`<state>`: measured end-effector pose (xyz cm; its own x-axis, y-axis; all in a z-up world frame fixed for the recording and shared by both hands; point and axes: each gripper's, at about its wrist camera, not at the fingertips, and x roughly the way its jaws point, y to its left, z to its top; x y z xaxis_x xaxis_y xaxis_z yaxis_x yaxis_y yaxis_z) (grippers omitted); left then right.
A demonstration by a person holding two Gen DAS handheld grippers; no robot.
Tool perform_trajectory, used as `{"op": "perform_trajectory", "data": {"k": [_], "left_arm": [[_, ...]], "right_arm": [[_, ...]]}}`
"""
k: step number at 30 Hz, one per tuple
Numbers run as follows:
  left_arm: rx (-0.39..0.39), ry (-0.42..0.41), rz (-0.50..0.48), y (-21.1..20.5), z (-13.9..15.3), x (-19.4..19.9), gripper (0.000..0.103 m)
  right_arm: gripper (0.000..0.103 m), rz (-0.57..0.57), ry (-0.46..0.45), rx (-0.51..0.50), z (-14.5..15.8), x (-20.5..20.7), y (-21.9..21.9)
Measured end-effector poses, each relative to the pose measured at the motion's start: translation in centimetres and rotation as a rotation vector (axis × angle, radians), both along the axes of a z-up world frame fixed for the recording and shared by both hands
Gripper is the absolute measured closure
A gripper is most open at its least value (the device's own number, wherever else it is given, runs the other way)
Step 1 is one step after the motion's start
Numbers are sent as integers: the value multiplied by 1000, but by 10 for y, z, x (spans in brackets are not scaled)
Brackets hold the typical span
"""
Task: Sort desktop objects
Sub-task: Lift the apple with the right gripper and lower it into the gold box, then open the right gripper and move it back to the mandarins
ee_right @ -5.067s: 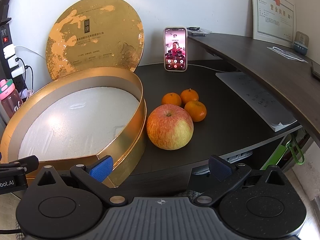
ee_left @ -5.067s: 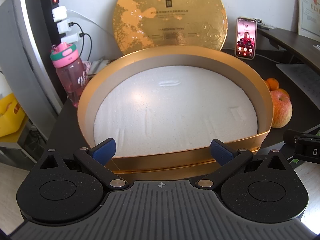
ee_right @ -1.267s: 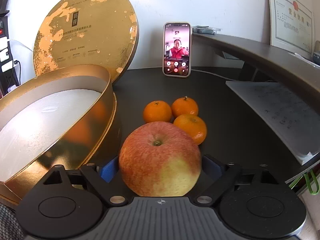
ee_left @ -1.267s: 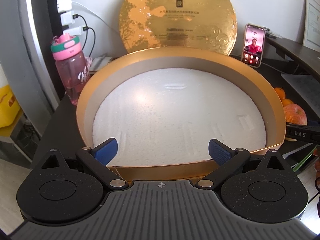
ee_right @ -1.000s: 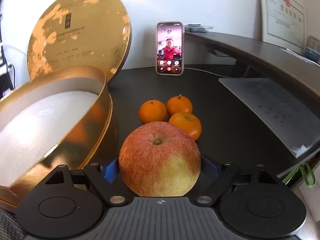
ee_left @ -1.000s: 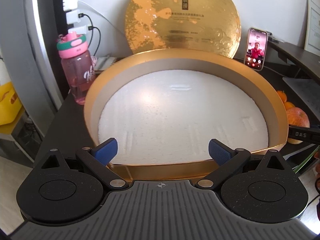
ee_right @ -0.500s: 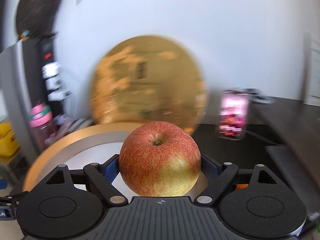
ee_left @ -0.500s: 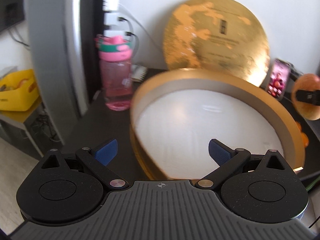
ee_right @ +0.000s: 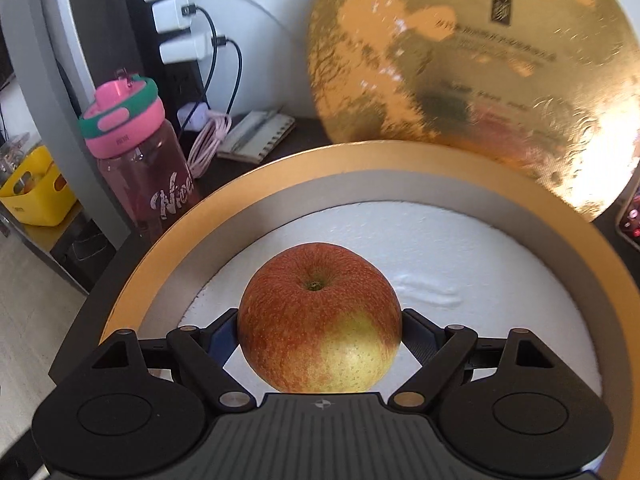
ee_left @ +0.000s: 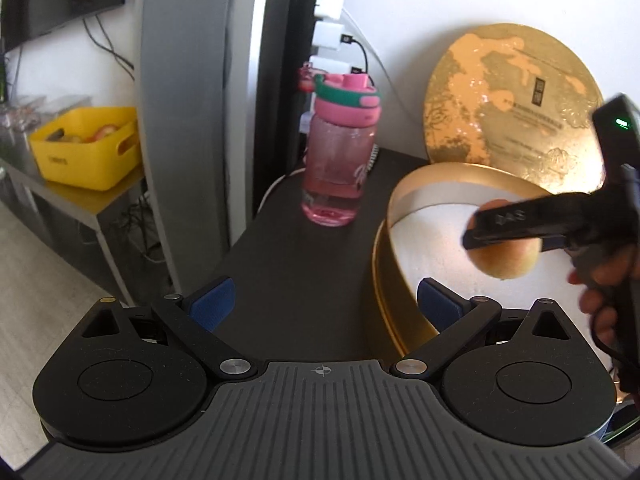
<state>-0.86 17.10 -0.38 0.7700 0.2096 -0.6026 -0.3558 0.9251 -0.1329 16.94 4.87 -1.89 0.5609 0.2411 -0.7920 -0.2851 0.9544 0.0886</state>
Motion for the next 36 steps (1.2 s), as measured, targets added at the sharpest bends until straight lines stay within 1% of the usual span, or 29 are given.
{"op": "perform_trajectory", "data": {"k": [6, 10, 14, 19, 21, 22, 25, 28, 32, 36], "left_arm": [[-22, 22, -14, 7, -9, 3, 3], [-29, 34, -30, 6, -13, 5, 3], [-24, 45, -41, 0, -15, 6, 3], [-7, 49, -54, -10, -12, 3, 3], [1, 52, -62, -15, -10, 2, 3], [8, 51, -66, -17, -8, 0, 3], [36, 47, -80, -27, -3, -3, 3], [56, 52, -107, -39, 0, -4, 3], [75, 59, -174, -62, 2, -2, 3], [94, 62, -263, -90, 4, 4, 2]], "right_arm": [[19, -17, 9, -56, -6, 10, 11], [19, -22, 23, -49, -9, 10, 6], [18, -13, 33, -66, -12, 7, 8], [18, -17, 34, -32, -14, 5, 1], [15, -31, 38, -15, -12, 4, -3], [12, -34, 30, -9, -10, 1, -6], [11, -33, -26, 27, 4, -14, -19], [11, -33, -107, 74, 22, -39, -43], [10, -52, -207, 154, 41, -84, -93], [9, -117, -285, 180, 43, -128, -147]]}}
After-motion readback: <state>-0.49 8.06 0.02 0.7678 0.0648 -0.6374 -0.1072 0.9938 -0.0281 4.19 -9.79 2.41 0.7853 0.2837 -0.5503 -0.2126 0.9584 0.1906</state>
